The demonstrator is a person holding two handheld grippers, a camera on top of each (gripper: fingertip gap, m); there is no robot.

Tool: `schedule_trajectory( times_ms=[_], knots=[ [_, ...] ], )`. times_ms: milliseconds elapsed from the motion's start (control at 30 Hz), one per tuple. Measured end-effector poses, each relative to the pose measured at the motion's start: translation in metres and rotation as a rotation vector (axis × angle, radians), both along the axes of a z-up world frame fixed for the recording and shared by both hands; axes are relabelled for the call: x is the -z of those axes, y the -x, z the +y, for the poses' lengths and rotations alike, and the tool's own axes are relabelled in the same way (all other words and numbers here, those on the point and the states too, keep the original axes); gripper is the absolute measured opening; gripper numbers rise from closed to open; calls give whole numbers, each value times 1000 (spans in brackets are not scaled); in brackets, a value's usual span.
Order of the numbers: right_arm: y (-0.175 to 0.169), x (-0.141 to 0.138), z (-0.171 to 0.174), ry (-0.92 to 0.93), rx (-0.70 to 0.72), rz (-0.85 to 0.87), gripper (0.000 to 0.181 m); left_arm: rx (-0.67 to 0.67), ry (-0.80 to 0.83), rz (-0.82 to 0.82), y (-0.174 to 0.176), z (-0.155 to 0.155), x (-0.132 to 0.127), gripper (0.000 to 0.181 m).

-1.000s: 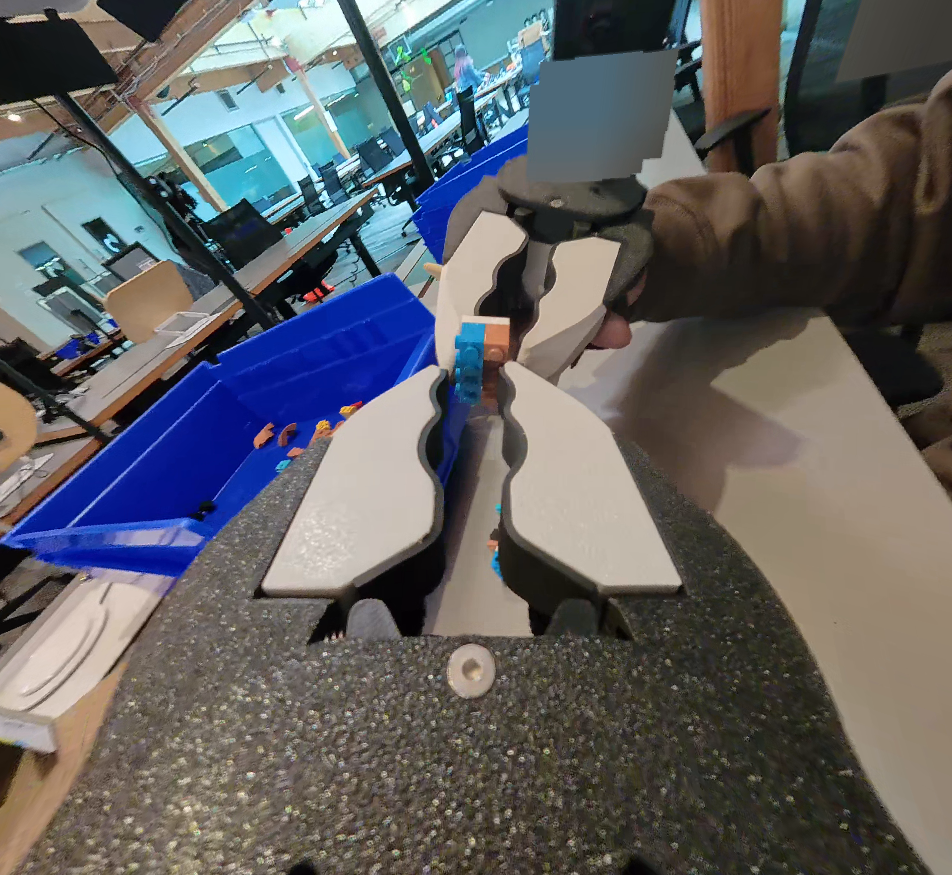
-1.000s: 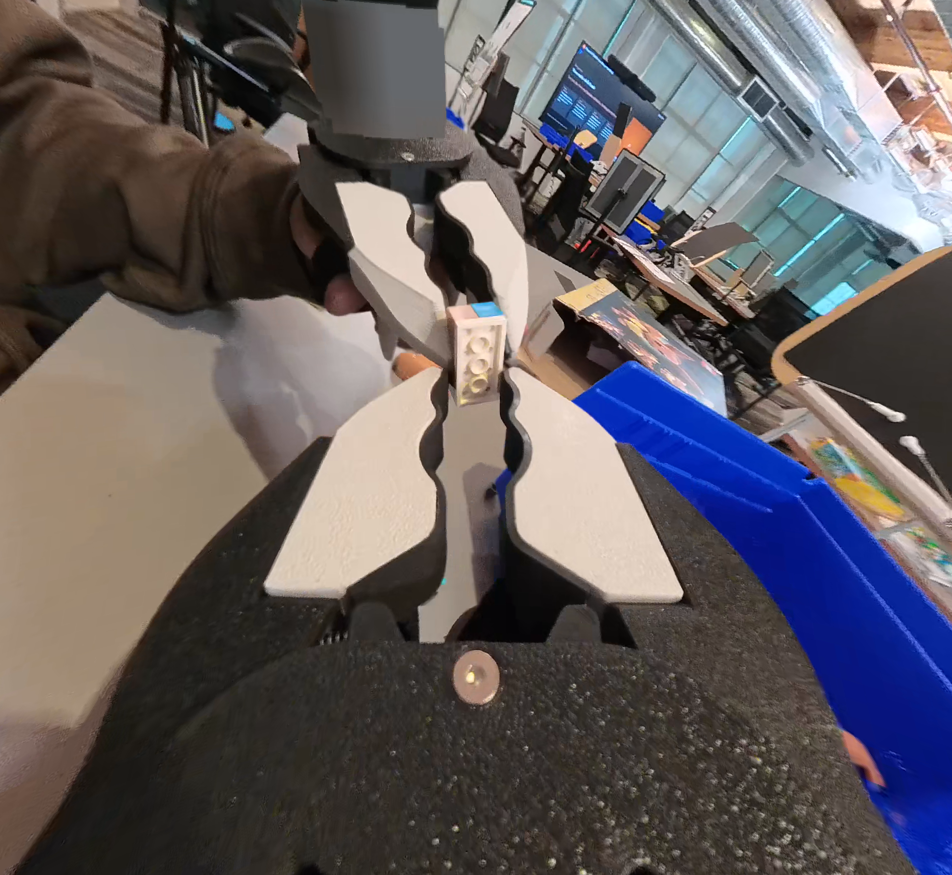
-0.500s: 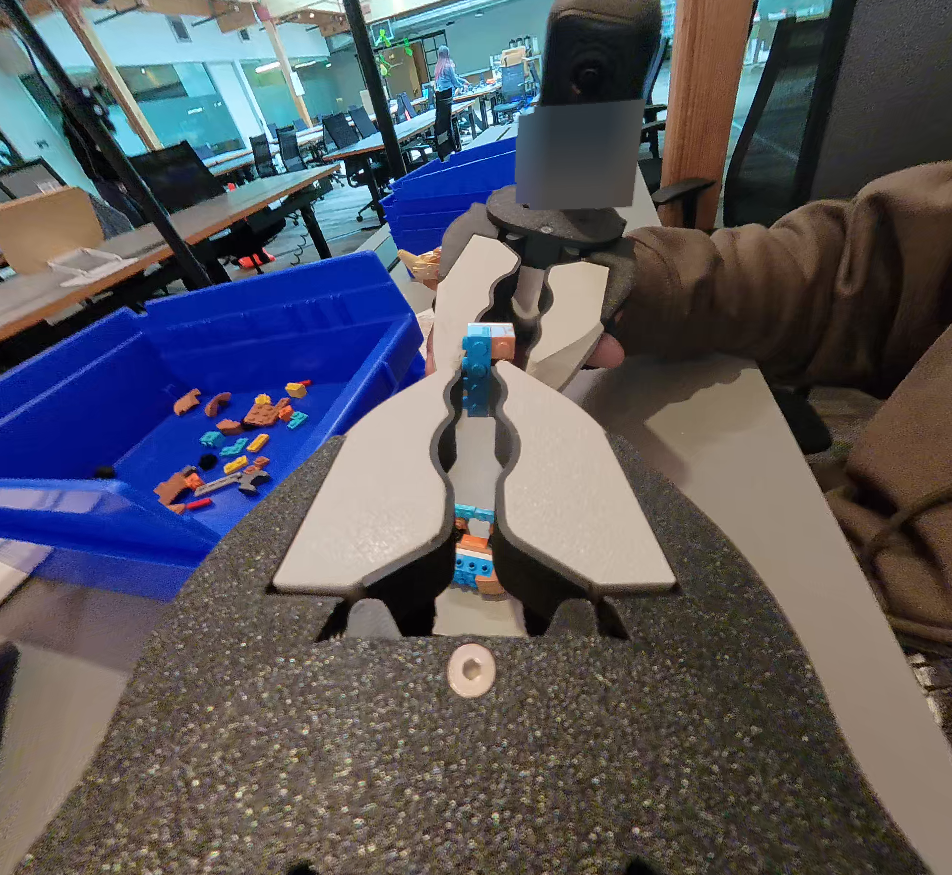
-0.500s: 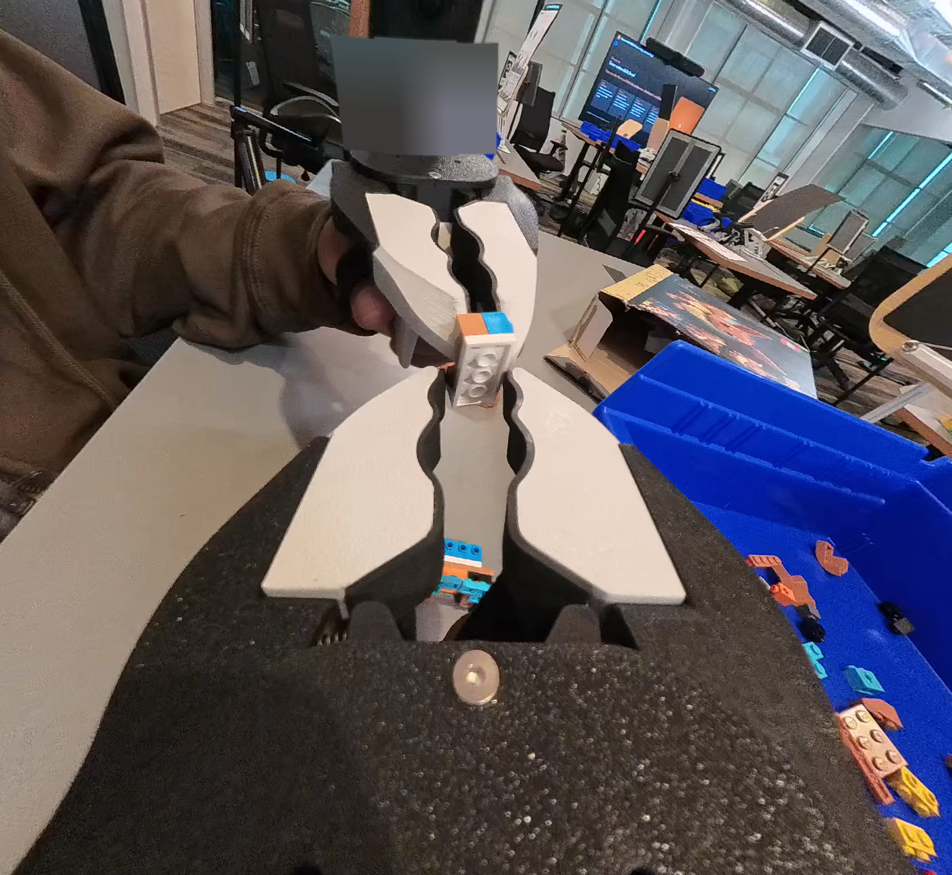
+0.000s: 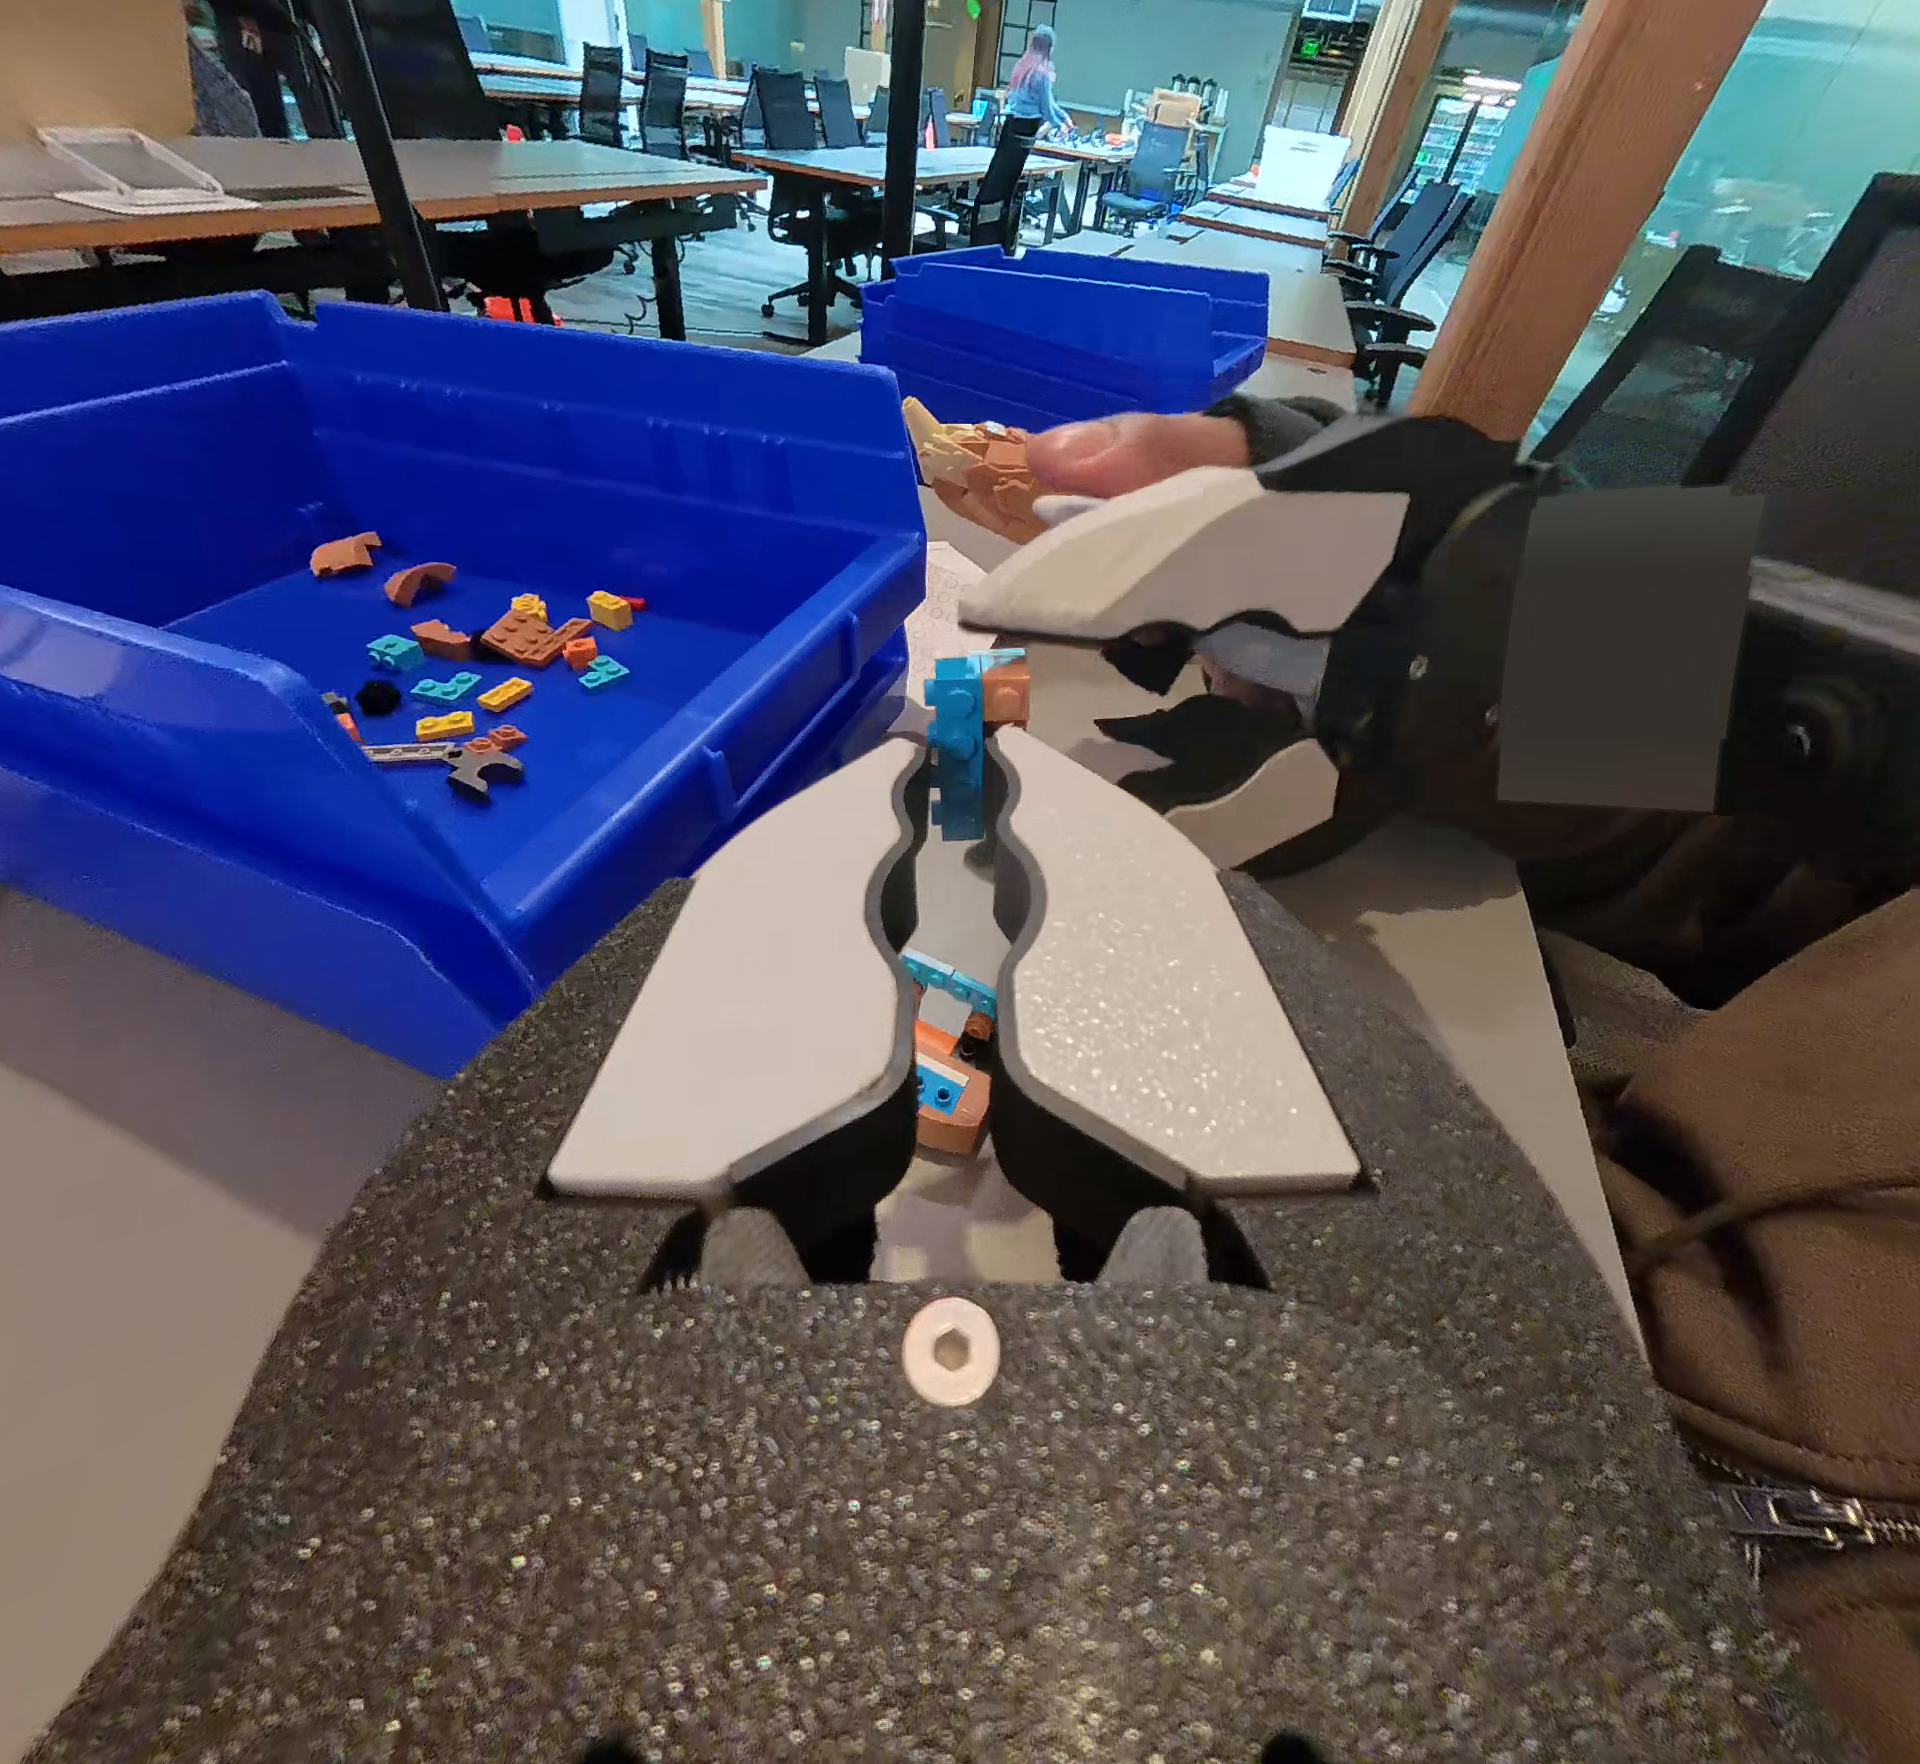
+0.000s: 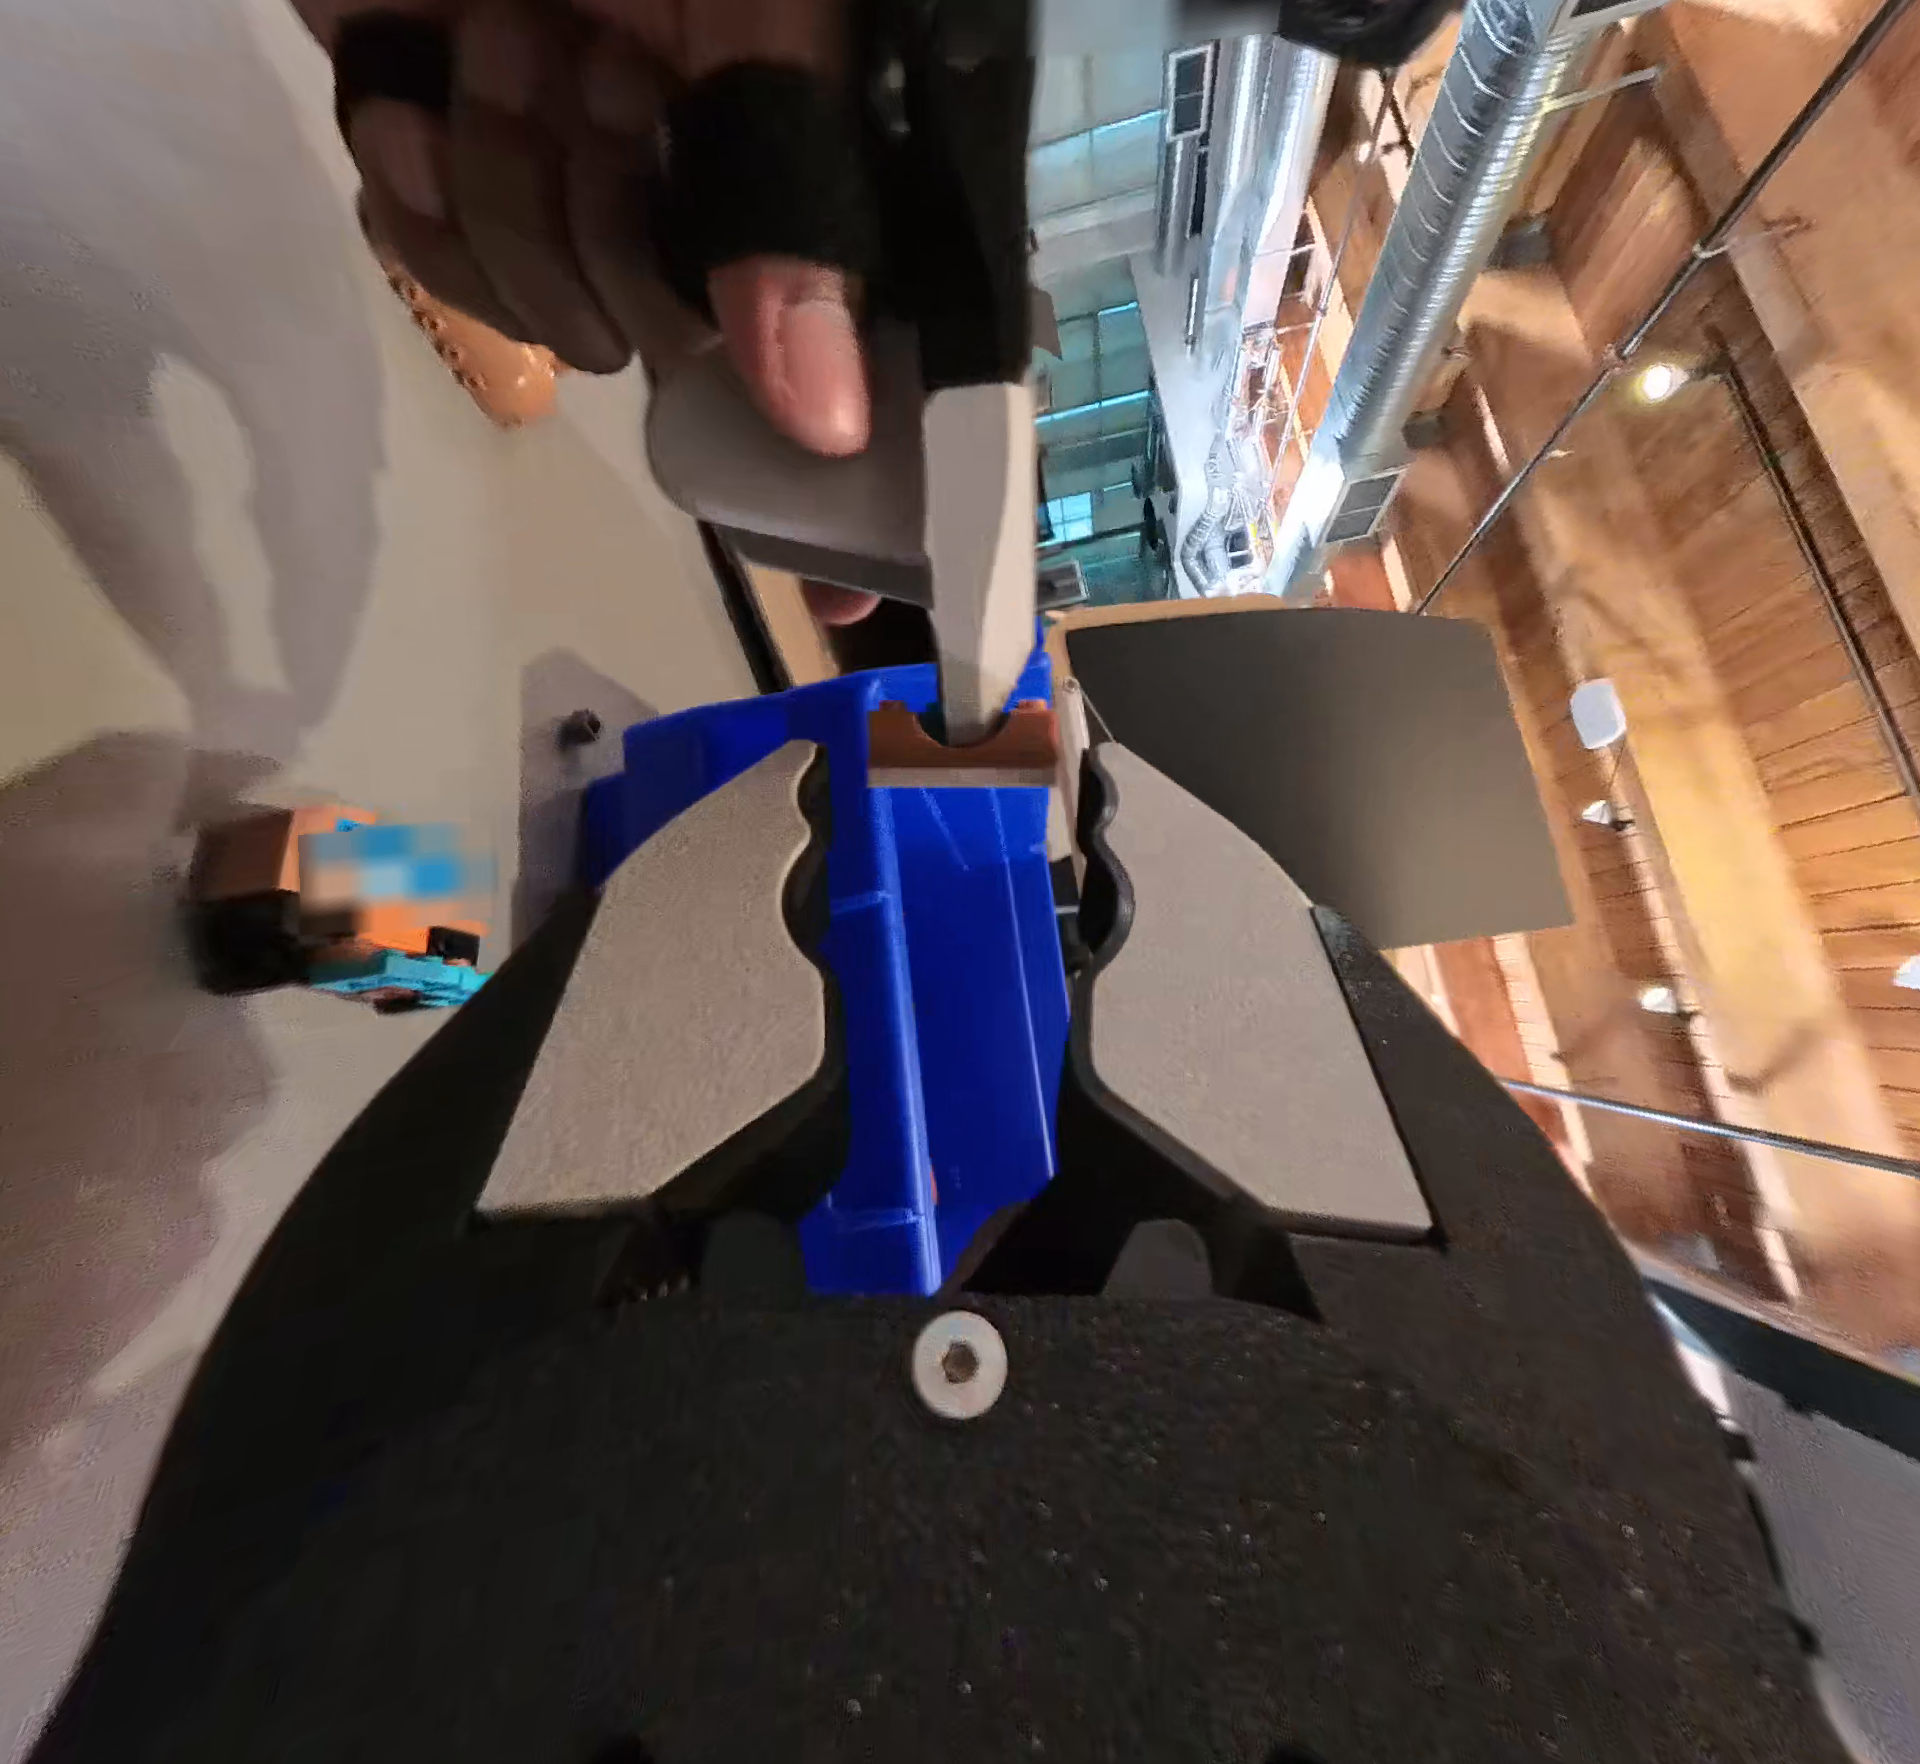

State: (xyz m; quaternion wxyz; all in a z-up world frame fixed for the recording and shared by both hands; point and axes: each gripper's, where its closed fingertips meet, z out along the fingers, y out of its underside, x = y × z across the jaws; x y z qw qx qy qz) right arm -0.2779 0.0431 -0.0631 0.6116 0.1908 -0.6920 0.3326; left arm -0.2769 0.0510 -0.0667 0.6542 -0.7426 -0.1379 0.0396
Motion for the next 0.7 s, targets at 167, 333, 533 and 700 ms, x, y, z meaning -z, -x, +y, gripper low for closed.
schedule_trajectory(
  times_ms=[167, 333, 533, 700],
  knots=[
    [5, 0, -1, 2, 57, 48, 35, 1, -2, 6, 0, 0, 0, 9],
    [-10, -19, -2, 234, -123, -155, 35, 124, -178, -90, -11, -5, -24, 13],
    [-28, -37, -1, 422, -334, -288, 35, 348, -358, -277, -34, -6, -43, 17],
    [-37, -39, -3, 482, -439, -361, 35, 428, -388, -343, -43, -4, -44, 19]
  ],
)
